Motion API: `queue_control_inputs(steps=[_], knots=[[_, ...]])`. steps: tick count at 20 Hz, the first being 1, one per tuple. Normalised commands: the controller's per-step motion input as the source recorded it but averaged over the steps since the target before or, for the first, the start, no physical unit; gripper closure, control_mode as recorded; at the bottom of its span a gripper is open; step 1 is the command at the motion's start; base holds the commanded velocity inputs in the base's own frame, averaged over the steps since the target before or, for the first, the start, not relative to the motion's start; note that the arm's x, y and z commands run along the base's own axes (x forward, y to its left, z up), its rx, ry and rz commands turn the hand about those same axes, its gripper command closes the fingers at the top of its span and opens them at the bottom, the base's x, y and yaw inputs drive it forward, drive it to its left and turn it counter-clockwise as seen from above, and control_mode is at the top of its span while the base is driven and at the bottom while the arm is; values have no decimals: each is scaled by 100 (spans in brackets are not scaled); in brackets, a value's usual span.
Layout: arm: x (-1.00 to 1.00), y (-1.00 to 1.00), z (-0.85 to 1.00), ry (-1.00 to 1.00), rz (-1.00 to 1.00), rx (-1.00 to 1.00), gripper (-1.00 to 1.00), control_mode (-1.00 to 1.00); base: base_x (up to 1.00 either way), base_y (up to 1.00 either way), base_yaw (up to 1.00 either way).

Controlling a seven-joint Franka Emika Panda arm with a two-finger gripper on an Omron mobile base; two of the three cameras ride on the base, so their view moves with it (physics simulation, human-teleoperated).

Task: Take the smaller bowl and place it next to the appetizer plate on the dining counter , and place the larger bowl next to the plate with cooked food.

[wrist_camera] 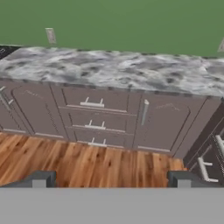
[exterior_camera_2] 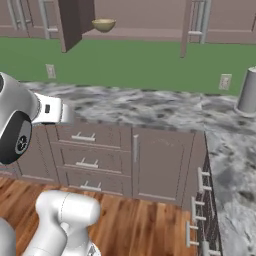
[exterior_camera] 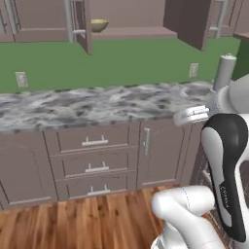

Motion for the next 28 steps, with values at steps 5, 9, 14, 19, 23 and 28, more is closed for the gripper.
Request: queue_control_inputs(steps=[5,9,14,19,23,28], knots=[[0,0,0,0,0,0,-100,100,100,0,3],[0,0,0,0,0,0,-100,100,100,0,3],[0,0,0,0,0,0,-100,100,100,0,6],[0,0,0,0,0,0,-100,100,100,0,7],[0,0,0,0,0,0,-100,100,99,6,11],[0,0,0,0,0,0,-100,100,59,5,5]])
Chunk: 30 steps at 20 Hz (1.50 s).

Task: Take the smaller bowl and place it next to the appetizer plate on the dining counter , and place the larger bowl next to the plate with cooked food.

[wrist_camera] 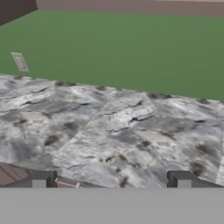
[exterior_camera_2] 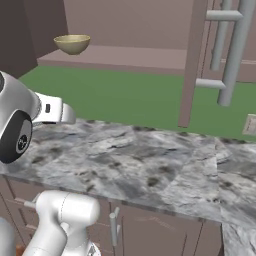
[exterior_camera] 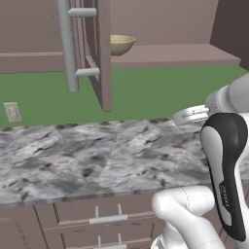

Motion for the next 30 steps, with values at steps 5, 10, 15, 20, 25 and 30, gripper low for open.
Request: queue_control_inputs(steps=[5,10,15,20,25,30], knots=[[0,0,0,0,0,0,-100,100,89,0,5],[0,0,0,0,0,0,-100,100,99,0,20],[15,0,4,-1,0,1,-100,-100,15,0,2],[2,5,34,-19,0,0,-100,-100,0,0,0],[0,5,53,-18,-7,14,-100,-100,0,0,0],[0,0,58,-1,-8,42,-100,-100,0,0,0]])
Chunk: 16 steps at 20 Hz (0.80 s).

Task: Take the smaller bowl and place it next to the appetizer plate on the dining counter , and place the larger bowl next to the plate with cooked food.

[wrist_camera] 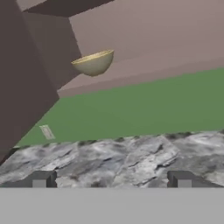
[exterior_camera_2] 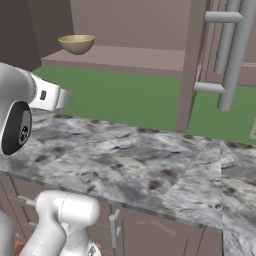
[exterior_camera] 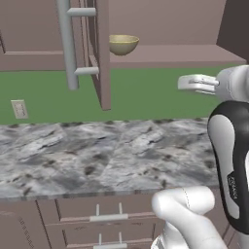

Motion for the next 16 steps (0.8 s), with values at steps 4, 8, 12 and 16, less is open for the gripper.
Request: queue_control_inputs(steps=[4,8,12,16], knots=[[11,0,32,0,-6,41,-100,-100,0,0,0],[41,5,26,0,-3,7,-100,-100,0,0,0],[45,1,10,2,-4,0,-100,-100,0,0,0],[58,0,16,1,-1,0,-100,-100,0,0,0]])
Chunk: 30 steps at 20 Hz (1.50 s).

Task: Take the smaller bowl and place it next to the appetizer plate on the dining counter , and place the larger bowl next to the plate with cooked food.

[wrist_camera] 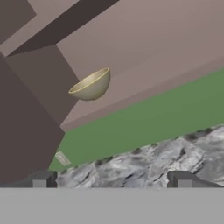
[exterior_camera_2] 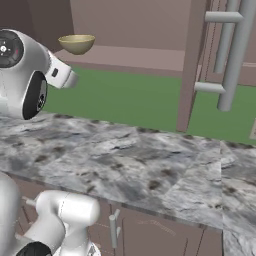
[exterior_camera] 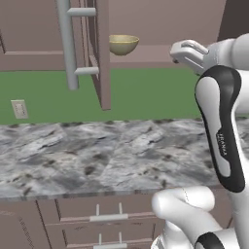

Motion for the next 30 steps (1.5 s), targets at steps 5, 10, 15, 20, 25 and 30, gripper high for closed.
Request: queue_control_inputs(steps=[5,10,15,20,25,30], knots=[[49,8,22,0,-1,0,-100,-100,0,0,0],[53,15,4,0,0,0,-100,-100,0,0,0],[69,5,0,5,0,0,-100,-100,0,0,0],[65,2,0,7,-2,0,-100,-100,0,0,0],[64,13,2,3,-1,0,-100,-100,0,0,0],[66,9,0,7,-1,0,-100,-100,0,0,0]])
